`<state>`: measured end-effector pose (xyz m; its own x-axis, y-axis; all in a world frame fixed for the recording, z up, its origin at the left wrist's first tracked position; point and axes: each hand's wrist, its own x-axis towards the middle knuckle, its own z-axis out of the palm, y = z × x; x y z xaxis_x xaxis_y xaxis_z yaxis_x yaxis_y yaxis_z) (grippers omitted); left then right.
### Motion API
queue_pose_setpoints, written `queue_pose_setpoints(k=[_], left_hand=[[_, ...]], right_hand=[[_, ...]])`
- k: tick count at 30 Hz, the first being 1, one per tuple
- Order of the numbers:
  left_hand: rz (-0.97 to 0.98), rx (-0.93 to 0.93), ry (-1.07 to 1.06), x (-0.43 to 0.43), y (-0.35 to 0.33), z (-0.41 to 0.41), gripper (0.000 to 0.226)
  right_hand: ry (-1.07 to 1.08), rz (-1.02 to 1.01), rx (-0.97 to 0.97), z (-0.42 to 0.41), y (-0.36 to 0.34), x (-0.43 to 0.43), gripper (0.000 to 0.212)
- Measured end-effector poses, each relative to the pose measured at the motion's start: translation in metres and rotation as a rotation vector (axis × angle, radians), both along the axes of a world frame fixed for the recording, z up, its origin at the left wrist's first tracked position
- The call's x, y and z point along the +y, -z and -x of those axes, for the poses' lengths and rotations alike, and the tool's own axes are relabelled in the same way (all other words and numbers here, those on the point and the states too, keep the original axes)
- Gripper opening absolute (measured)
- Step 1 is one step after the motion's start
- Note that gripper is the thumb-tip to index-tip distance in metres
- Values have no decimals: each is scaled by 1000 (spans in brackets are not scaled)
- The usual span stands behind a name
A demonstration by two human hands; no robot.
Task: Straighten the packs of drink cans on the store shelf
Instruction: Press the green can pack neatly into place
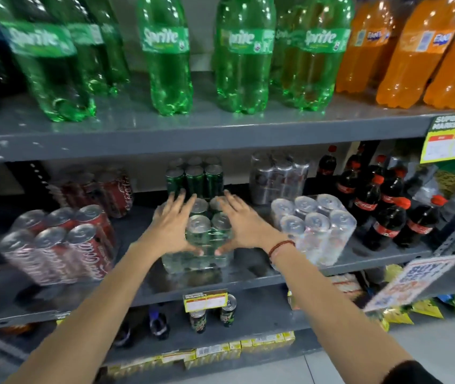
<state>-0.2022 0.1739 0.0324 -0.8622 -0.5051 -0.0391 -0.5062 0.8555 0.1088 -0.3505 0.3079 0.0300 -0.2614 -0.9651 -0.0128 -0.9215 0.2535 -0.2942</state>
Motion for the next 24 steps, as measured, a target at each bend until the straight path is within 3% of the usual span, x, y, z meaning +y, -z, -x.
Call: queue_pose_setpoints(k=[5, 13, 24], left_hand=[[-30, -106, 97, -24, 10, -11, 140], [84, 40, 118, -23, 31, -13, 130], [22, 97, 99, -5, 36, -30, 126]], right_hand=[[-13, -123, 97, -11, 10, -34, 133], [34, -11, 185, -16, 23, -35, 123], [45, -47, 180, -29, 26, -17, 121]])
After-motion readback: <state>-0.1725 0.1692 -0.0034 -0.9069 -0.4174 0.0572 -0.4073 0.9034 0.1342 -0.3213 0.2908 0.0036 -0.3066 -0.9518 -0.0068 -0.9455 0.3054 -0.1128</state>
